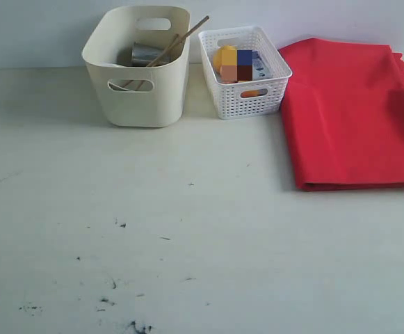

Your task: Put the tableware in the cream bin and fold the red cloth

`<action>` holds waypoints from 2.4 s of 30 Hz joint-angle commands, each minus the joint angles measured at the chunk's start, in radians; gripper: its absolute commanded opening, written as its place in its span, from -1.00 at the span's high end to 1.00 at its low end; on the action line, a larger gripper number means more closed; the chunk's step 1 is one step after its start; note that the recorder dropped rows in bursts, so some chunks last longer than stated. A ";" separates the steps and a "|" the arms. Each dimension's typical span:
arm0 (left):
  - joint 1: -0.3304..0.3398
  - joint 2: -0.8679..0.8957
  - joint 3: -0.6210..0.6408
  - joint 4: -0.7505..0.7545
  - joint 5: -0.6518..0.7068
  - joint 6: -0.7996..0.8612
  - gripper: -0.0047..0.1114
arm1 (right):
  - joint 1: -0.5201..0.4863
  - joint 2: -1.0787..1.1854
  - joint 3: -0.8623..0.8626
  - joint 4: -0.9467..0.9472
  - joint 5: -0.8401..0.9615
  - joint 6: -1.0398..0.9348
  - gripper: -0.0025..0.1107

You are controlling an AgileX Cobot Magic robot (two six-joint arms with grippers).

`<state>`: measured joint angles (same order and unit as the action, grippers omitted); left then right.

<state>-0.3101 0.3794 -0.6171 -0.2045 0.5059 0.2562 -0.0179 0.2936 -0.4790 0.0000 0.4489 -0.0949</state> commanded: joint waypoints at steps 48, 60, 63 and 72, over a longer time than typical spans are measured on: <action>0.301 -0.377 0.617 0.325 -0.358 -0.520 0.92 | 0.000 -0.003 0.005 0.000 -0.002 0.002 0.96; 0.301 -0.379 0.617 0.325 -0.191 -0.496 0.92 | 0.000 -0.003 0.005 0.000 -0.002 0.002 0.96; 0.301 -0.379 0.617 0.325 -0.157 -0.496 0.92 | 0.000 -0.003 0.005 0.000 -0.002 0.002 0.96; 0.301 -0.379 0.617 0.325 -0.148 -0.496 0.92 | 0.000 -0.003 0.005 0.000 -0.002 0.002 0.96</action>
<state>-0.0125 0.0058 -0.0024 0.1166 0.3592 -0.2438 -0.0179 0.2936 -0.4790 0.0000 0.4506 -0.0949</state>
